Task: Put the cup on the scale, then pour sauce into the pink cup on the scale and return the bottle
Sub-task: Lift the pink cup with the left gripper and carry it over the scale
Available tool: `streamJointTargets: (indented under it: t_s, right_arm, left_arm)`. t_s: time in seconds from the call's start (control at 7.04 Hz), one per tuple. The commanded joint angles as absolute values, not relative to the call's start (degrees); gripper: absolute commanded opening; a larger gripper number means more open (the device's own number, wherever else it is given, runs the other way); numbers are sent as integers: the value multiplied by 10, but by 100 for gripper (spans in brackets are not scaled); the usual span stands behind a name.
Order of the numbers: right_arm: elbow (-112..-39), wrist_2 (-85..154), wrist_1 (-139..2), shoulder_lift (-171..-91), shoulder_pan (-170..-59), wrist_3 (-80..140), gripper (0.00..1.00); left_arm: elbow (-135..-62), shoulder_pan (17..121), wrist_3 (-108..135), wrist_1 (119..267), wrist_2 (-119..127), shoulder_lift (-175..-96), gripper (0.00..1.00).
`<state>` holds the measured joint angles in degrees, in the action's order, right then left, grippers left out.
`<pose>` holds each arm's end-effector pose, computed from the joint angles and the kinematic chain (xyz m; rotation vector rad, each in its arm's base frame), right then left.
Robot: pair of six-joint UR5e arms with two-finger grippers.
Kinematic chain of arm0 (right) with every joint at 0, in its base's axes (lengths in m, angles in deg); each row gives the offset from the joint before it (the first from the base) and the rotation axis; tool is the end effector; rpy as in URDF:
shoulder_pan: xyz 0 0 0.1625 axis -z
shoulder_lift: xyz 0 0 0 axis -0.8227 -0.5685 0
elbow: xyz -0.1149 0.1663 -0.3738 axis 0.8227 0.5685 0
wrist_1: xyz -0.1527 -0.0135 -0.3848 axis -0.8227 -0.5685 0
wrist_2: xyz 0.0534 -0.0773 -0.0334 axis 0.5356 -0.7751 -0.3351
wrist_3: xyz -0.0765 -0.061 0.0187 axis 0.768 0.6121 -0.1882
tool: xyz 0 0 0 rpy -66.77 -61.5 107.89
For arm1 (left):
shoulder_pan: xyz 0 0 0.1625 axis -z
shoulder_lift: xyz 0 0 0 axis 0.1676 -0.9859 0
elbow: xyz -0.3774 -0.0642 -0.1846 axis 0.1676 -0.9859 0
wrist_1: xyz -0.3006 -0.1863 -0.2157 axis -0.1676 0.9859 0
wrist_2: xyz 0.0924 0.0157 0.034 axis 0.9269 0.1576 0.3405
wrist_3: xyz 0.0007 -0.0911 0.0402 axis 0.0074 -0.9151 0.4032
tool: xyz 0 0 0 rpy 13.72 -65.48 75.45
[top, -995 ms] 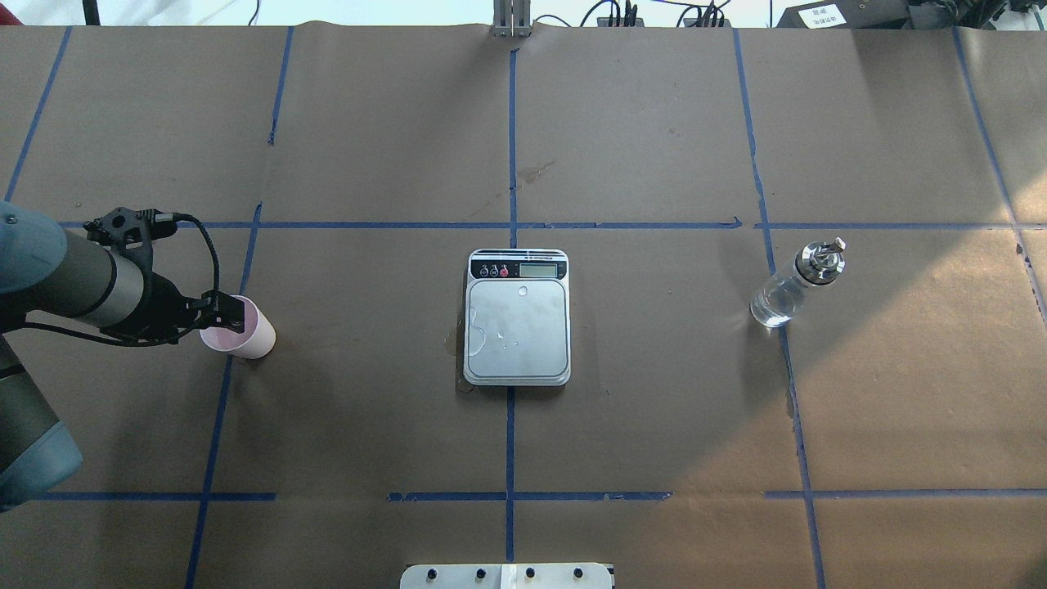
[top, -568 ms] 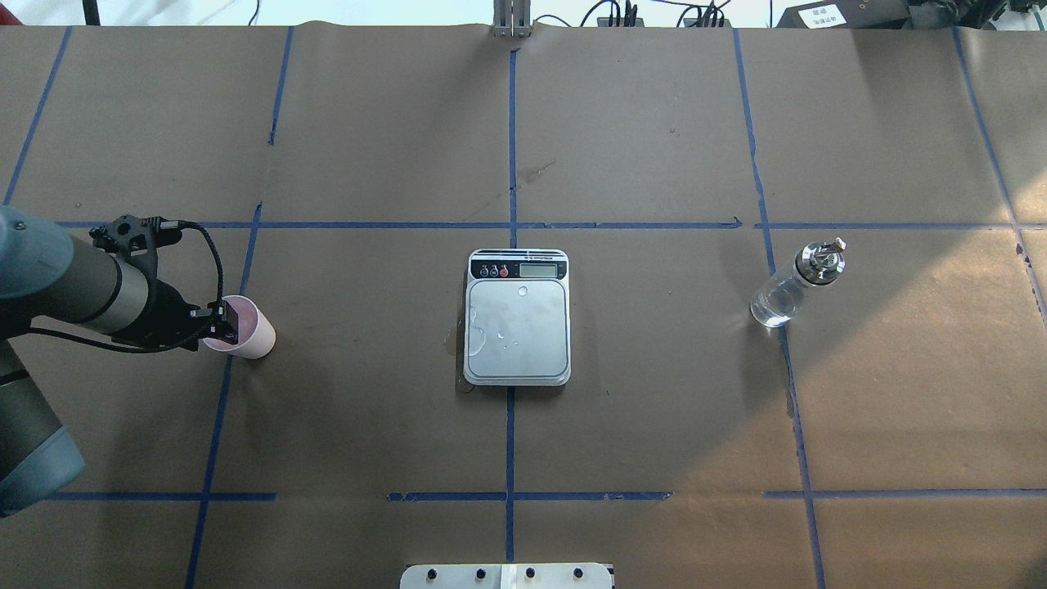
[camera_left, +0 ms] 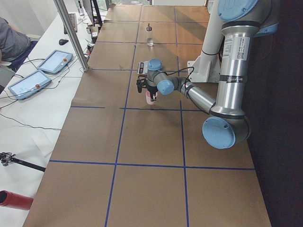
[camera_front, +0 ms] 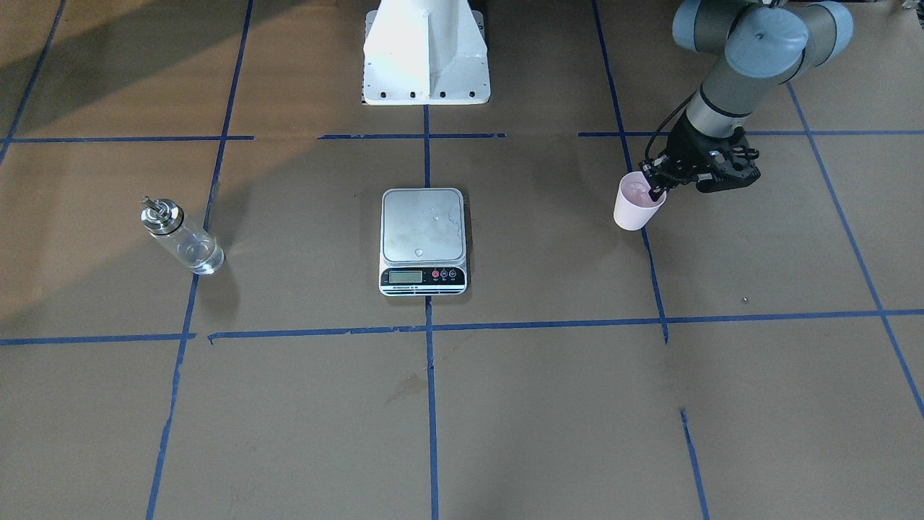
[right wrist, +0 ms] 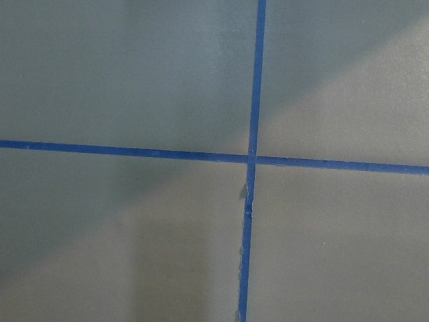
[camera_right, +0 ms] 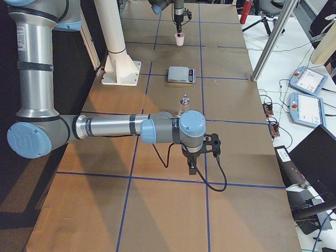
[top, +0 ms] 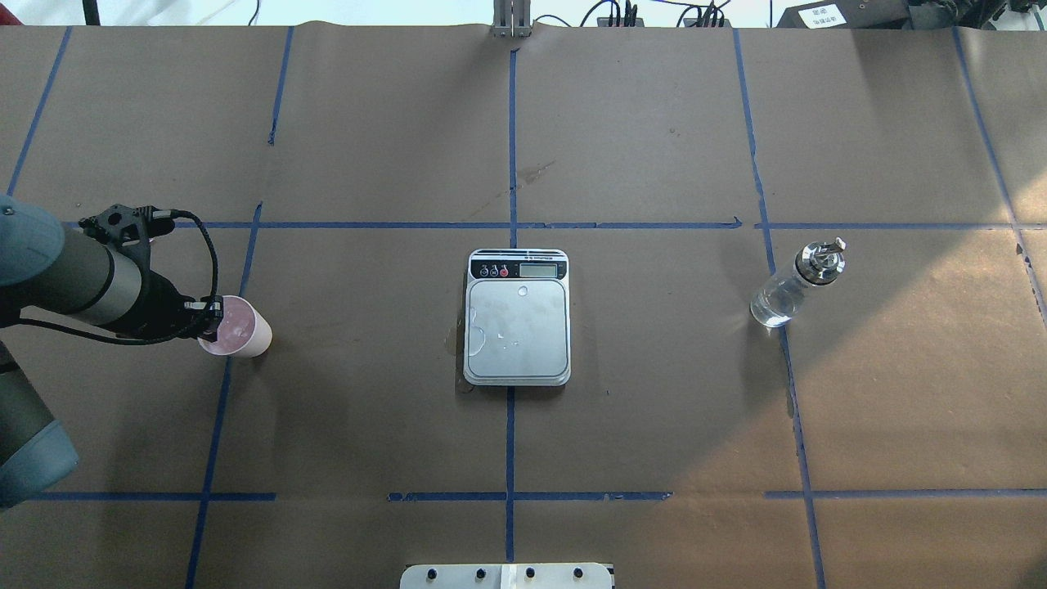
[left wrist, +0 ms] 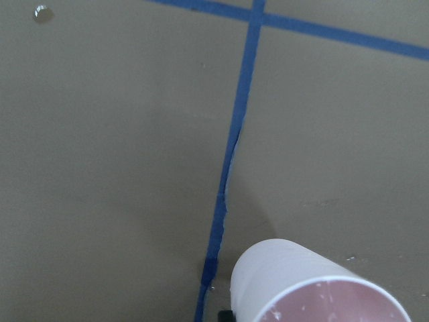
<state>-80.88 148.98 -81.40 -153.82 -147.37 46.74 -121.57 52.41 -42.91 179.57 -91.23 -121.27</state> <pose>0.0767 -0.4775 0.6030 0.1165 -0.8253 -0.0153 0.3187 -0.4154 0.3908 -0.0059 0.8529 -0.2159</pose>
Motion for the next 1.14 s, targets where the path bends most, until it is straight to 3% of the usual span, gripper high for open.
streamJointTargets:
  t_s: [0.0,0.14,0.57,0.99]
  right_arm:
    - [-811,1491,-814,-1538,-1474,468,100]
    - [-810,1500,-814,-1538,-1474,468,100]
    - [-812,1513,-813,-1540,-1474,468,100]
    - [-813,1514,-813,-1539,-1474,468,100]
  left_arm:
    - [-1236,540,-427,1622,-912,-1340,0]
    - [-1229,535,-440,1562,-920,-1416,0]
    - [-1129,483,-589,1565,-947,-1554,0]
    - [-1072,422,-660,1589,-913,-1600,0]
